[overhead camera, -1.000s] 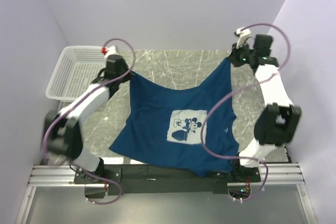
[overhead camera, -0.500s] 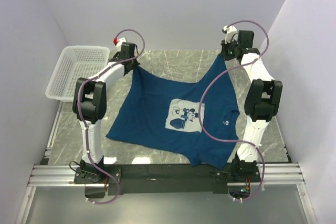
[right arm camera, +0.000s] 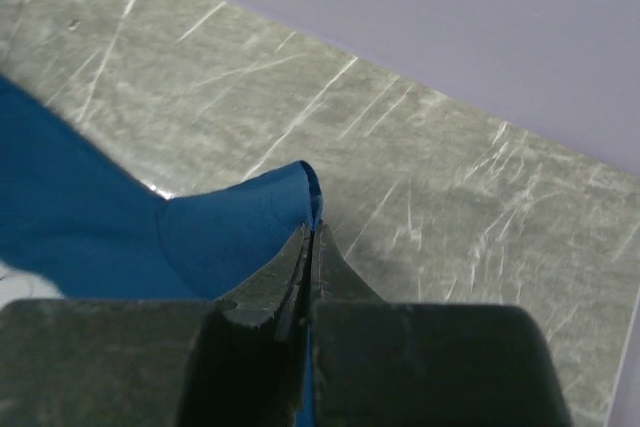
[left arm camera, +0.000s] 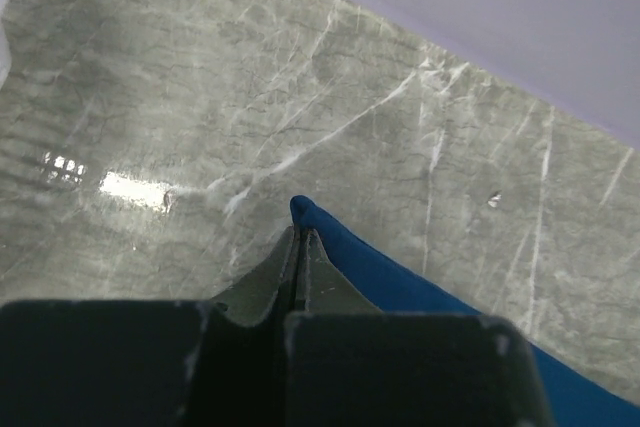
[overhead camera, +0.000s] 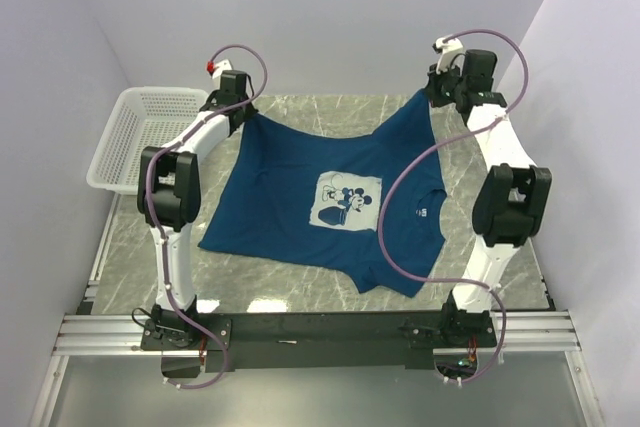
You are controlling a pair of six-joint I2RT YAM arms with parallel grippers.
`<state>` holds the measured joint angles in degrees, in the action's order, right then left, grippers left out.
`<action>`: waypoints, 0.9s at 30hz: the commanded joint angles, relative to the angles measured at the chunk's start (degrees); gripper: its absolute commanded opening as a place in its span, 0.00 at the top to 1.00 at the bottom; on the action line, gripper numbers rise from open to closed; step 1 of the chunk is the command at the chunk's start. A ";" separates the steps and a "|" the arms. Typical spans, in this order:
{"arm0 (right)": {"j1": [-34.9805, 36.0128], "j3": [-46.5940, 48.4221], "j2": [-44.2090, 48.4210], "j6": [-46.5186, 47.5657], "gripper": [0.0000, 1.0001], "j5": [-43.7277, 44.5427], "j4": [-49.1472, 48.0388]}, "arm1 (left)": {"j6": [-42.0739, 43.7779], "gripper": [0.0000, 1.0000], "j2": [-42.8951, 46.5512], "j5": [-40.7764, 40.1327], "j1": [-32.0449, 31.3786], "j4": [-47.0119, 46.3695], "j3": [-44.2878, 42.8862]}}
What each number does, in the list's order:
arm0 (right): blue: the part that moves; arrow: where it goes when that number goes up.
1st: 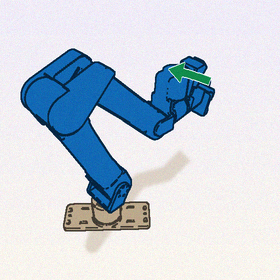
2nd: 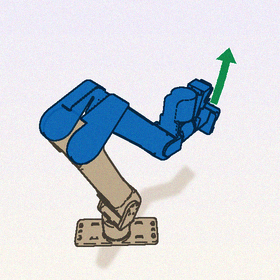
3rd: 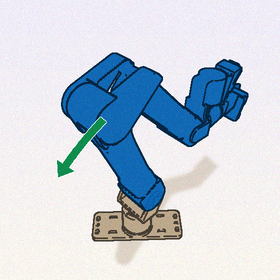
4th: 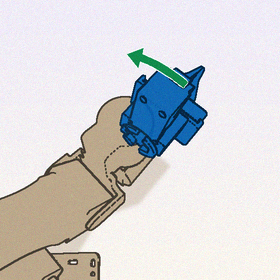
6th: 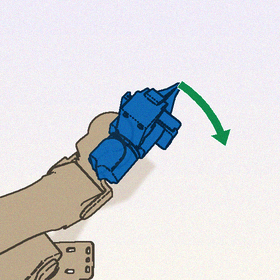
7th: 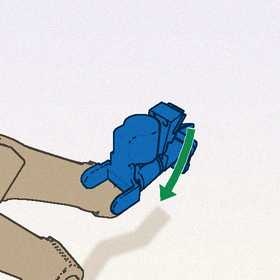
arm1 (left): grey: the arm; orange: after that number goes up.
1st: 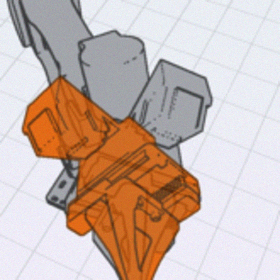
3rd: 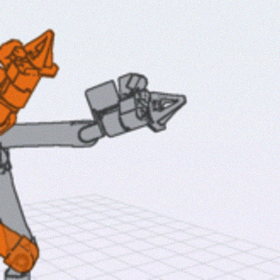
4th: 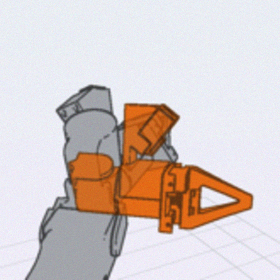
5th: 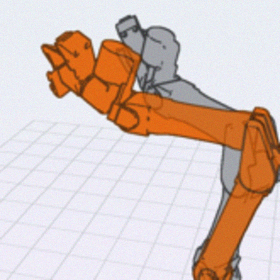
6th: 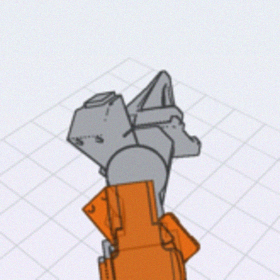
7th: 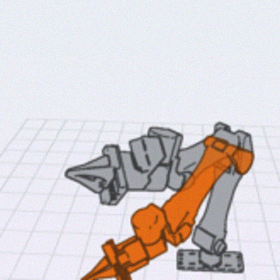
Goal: Fold and stack the t-shirts
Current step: Fold the tshirt
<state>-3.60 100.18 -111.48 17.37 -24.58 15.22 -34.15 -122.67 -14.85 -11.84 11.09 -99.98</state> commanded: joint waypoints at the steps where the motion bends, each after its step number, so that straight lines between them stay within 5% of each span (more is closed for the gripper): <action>1: -1.23 -5.32 8.11 -0.75 1.00 -3.02 -4.85 | 1.98 1.00 -1.86 0.70 0.41 -0.46 -3.37; 27: -3.35 -36.63 34.75 1.35 1.00 -12.95 -8.55 | 4.88 1.00 11.31 8.61 3.75 -12.32 14.91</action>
<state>-6.70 64.75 -80.07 17.67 -36.29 8.99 -30.61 -115.61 -8.67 -8.56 3.29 -85.58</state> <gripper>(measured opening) 0.008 0.012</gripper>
